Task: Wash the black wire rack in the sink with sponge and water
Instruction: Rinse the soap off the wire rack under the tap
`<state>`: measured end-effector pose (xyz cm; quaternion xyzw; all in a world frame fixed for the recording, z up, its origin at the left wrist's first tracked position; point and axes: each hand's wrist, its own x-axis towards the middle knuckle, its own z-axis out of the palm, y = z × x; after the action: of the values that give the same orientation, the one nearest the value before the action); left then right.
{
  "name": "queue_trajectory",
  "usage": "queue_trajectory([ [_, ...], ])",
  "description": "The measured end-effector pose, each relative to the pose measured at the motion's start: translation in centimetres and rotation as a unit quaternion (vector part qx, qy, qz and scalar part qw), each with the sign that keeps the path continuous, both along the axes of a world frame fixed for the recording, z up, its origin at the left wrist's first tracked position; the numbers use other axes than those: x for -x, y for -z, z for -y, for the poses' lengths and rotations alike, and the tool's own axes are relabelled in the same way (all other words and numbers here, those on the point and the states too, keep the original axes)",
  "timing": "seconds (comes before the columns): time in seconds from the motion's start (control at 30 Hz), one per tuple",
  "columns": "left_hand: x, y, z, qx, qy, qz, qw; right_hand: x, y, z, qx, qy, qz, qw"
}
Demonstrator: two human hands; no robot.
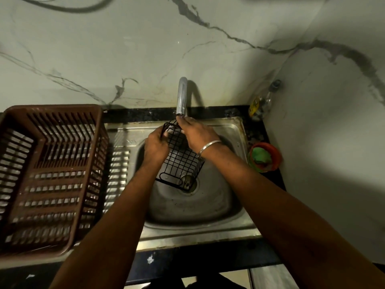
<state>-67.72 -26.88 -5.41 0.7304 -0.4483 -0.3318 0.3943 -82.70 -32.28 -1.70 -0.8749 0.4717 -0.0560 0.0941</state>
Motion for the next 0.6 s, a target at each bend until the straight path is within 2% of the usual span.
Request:
queue_trajectory([
  [0.17, -0.9, -0.8, 1.7, 0.002, 0.043, -0.056, 0.998, -0.6, -0.7, 0.4, 0.049, -0.043, -0.036, 0.997],
  [0.27, -1.3, -0.8, 2.2, 0.019, 0.092, -0.019, 0.995, 0.0, -0.5, 0.8, 0.092, -0.003, -0.013, 0.996],
  [0.37, -1.3, -0.7, 2.3, 0.018, 0.055, -0.011, 0.998, -0.3, 0.0, 0.1, 0.111, 0.046, 0.0, 0.993],
  [0.47, -1.1, -0.4, 2.5, 0.023, 0.033, 0.014, 0.999, 0.5, 0.4, -0.2, 0.095, 0.031, 0.016, 0.995],
  [0.6, -1.5, -0.4, 2.4, 0.01, 0.0, 0.017, 1.0, 2.2, 0.5, 0.4, 0.03, 0.076, 0.039, 0.996],
])
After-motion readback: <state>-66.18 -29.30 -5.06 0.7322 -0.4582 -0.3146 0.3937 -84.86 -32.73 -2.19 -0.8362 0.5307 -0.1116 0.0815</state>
